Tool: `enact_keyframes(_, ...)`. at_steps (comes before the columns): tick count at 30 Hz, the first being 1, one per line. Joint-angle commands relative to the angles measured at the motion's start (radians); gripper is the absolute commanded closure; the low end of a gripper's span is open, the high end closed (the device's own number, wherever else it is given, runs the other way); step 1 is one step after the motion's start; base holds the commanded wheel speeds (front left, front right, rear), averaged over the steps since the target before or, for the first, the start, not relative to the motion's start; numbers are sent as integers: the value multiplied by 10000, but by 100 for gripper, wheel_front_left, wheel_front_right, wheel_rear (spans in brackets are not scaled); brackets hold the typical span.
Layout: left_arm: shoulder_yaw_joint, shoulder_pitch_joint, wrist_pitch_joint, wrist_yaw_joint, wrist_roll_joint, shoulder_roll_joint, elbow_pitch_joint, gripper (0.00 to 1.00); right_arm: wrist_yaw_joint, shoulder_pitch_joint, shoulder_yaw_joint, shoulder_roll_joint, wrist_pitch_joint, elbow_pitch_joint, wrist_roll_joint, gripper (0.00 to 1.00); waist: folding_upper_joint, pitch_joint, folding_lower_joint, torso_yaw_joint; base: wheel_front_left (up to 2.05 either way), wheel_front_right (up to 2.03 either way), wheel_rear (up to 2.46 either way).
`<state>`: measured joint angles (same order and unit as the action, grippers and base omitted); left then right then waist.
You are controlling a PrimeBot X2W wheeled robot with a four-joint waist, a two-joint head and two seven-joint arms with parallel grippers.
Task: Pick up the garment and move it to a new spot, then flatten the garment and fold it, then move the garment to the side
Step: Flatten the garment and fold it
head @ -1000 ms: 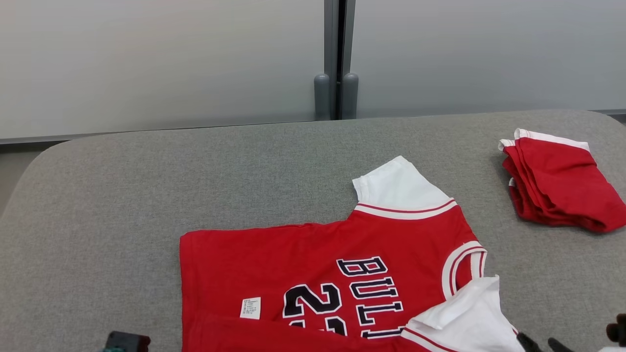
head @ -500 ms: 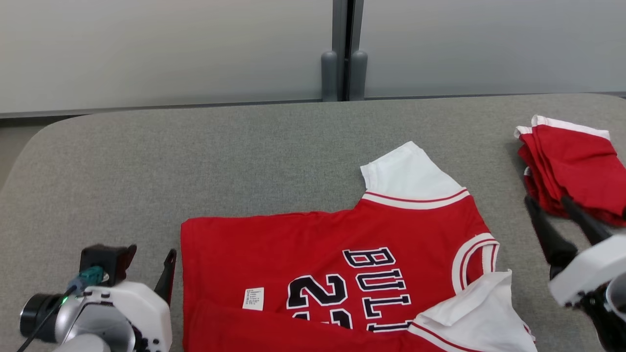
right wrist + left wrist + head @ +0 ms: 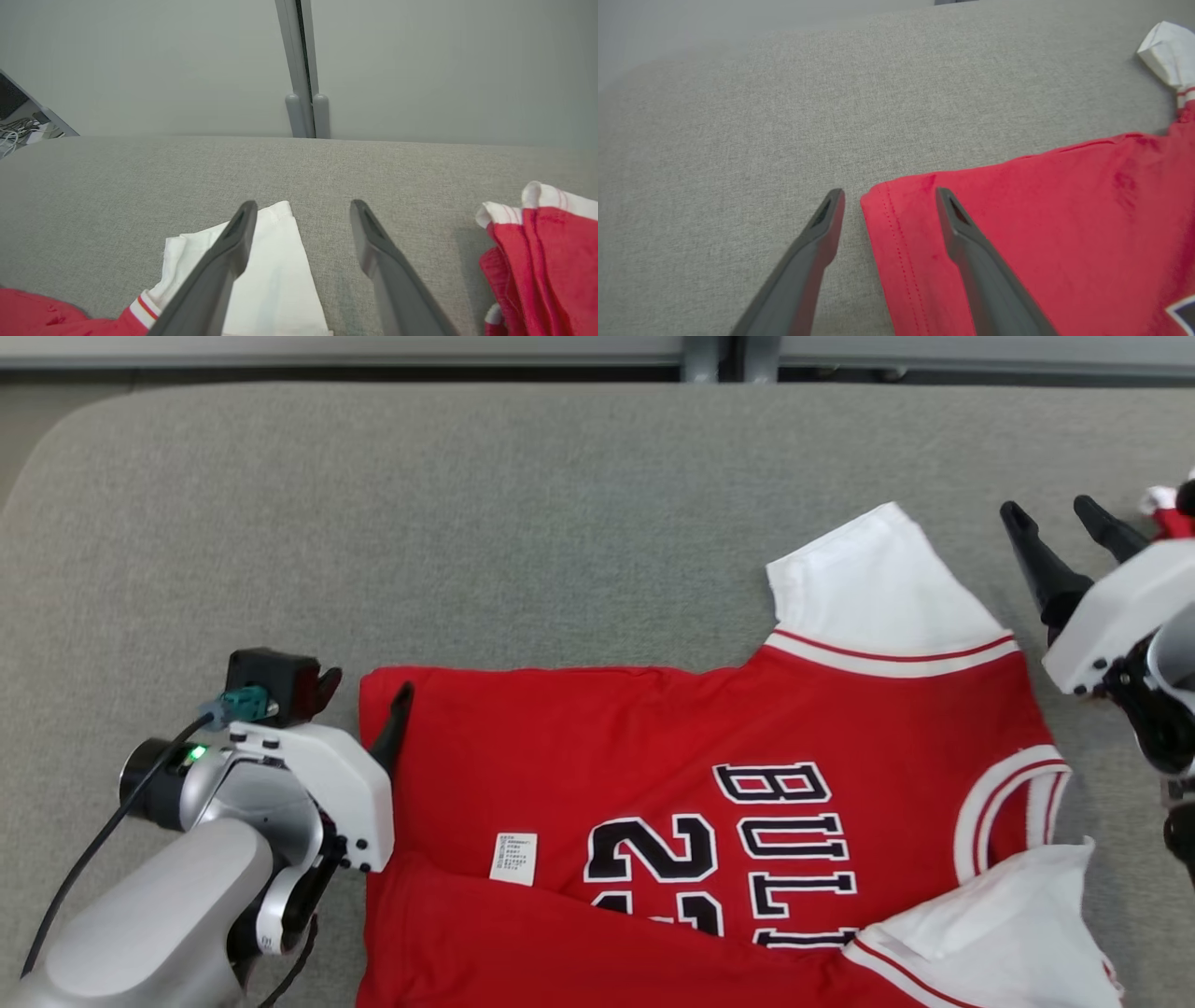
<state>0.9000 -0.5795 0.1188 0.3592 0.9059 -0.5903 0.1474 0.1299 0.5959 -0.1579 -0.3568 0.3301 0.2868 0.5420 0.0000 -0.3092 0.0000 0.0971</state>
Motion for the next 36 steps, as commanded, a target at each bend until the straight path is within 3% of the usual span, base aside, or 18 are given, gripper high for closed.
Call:
enact_keyframes(1, 20, -219, 109, -82, -60, -21, 7, 0, 19, 289, -166, -135, 75, 220, 99, 0, 0, -416, 0, 338, 0, 0, 0)
enact_keyframes(15, 306, -1401, 1528, -643, 175, 131, -722, 0, 19, 3080, -2691, -718, 1028, 3451, 1406, 0, 0, -1242, 0, 1008, 0, 0, 0)
enact_keyframes(29, 395, -1709, 1749, -855, 227, 207, -843, 0, 19, 4292, -3789, -766, 1665, 4862, 2068, 0, 0, -1602, 0, 1177, 0, 0, 0)
enact_keyframes(30, 397, -1709, 1739, -860, 247, 217, -834, 0, 19, 4320, -3844, -755, 1672, 4937, 2108, 9, 0, -1601, 0, 1177, 0, 0, 0)
enact_keyframes(31, 399, -1691, 1718, -890, 263, 205, -788, 0, 19, 4301, -3958, -718, 1726, 5039, 2241, 46, 0, -1558, 0, 1163, 0, 0, 0)
enact_keyframes(32, 401, -1673, 1718, -894, 266, 200, -760, 0, 19, 4280, -4011, -711, 1731, 5071, 2287, 51, 0, -1526, 0, 1145, 0, 0, 0)
enact_keyframes(36, 367, -1620, 1738, -865, 317, 148, -683, 0, 19, 4231, -4207, -710, 1706, 5159, 2479, 53, 0, -1417, 0, 1062, 0, 0, 0)
